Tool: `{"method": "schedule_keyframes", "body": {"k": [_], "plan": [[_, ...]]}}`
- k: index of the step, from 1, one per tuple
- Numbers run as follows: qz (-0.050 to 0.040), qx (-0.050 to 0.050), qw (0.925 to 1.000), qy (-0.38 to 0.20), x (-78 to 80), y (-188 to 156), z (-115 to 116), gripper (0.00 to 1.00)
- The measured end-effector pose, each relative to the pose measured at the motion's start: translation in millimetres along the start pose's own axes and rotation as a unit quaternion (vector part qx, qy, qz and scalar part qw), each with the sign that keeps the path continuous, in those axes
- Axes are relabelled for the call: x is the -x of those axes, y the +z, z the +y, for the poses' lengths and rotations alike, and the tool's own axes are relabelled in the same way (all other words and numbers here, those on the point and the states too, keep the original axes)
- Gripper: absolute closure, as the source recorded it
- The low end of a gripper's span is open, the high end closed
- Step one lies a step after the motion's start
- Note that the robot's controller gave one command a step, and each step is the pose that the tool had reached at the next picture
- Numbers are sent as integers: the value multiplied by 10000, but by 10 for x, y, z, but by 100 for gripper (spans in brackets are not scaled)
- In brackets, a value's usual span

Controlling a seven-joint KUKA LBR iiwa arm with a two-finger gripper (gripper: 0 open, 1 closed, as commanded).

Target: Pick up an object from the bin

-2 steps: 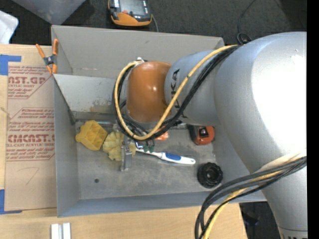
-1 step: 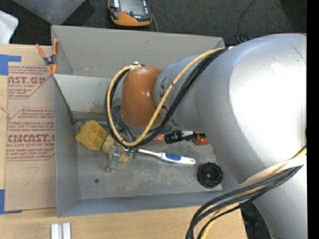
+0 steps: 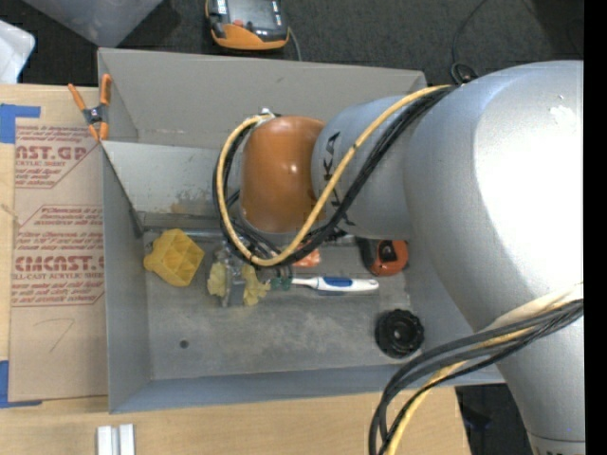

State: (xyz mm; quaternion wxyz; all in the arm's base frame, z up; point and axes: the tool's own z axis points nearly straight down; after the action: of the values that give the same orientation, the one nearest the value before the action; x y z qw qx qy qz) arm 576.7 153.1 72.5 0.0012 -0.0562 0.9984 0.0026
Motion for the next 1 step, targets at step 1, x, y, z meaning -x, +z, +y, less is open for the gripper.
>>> {"method": "schedule_keyframes", "body": {"k": [1], "plan": [[3, 1, 10000, 0, -2, -3, 1, 100]]}}
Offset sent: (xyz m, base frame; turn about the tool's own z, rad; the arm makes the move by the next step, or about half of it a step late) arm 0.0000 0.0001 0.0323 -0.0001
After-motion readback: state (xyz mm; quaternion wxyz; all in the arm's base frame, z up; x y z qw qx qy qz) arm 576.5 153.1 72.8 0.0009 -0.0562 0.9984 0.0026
